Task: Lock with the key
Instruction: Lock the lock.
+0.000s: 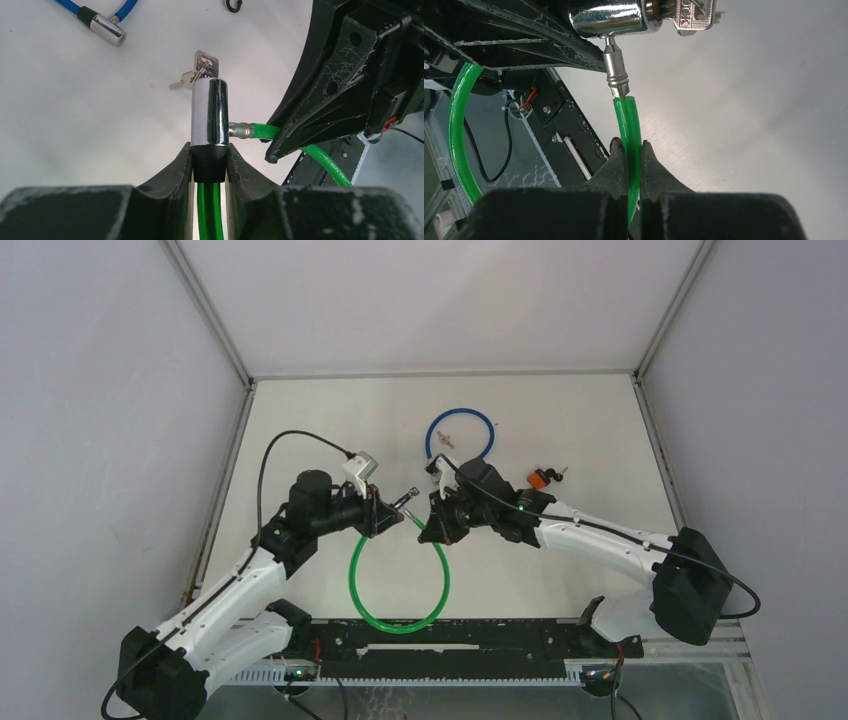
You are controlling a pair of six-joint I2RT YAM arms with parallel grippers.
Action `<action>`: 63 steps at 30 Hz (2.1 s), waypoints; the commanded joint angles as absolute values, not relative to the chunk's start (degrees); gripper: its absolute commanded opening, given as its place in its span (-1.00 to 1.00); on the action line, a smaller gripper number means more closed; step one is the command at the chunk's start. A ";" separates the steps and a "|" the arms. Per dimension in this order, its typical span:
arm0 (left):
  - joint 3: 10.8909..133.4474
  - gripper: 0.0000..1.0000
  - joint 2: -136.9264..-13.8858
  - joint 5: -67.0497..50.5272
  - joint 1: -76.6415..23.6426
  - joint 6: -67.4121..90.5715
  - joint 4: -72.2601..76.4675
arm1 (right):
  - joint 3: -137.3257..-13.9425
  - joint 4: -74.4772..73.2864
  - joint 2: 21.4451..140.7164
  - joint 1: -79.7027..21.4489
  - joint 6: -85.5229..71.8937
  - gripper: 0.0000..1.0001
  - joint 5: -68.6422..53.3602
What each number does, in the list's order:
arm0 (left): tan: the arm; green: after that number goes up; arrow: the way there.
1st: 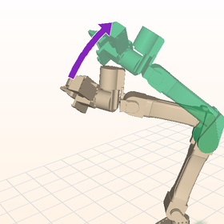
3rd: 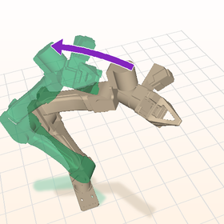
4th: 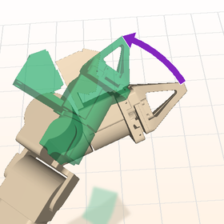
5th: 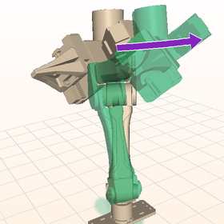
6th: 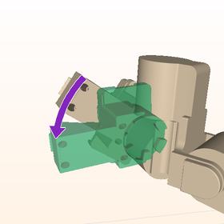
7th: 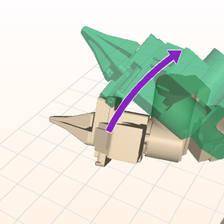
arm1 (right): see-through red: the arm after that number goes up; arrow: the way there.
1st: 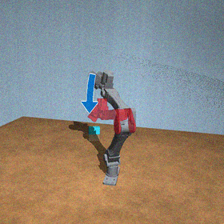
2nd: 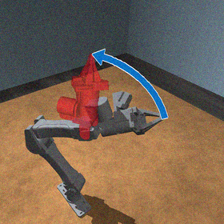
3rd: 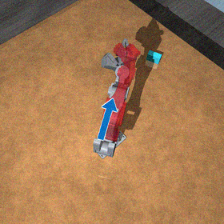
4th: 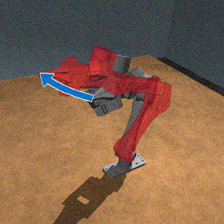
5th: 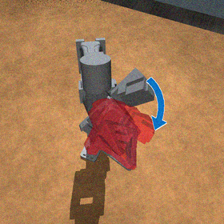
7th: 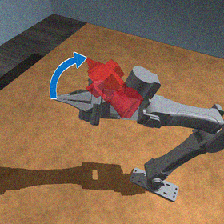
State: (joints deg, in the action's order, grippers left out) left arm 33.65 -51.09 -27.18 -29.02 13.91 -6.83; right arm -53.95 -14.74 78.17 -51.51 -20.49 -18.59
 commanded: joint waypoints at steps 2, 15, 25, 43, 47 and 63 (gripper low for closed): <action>35.86 -1.00 -50.05 -28.66 -29.53 12.83 -4.35 | -57.74 -10.47 77.97 -52.33 -21.06 -1.00 -20.40; 36.29 -1.00 -51.82 -30.15 -31.05 12.39 -5.00 | -59.45 -7.75 79.14 -50.97 -22.84 -1.00 -22.02; 36.30 -1.00 -53.17 -29.25 -33.12 12.65 -4.92 | -60.28 -3.38 79.48 -51.58 -25.95 -1.00 -25.17; 37.94 -1.00 -52.15 -30.22 -37.46 11.45 -6.69 | -61.56 -0.77 82.65 -47.06 -34.86 -1.00 -23.86; 37.89 -1.00 -52.72 -30.55 -37.68 11.36 -7.15 | -61.87 -0.57 82.93 -46.91 -35.01 -1.00 -24.55; 38.44 -1.00 -52.29 -32.94 -40.65 9.89 -7.85 | -62.49 0.55 82.05 -46.03 -36.04 -1.00 -24.10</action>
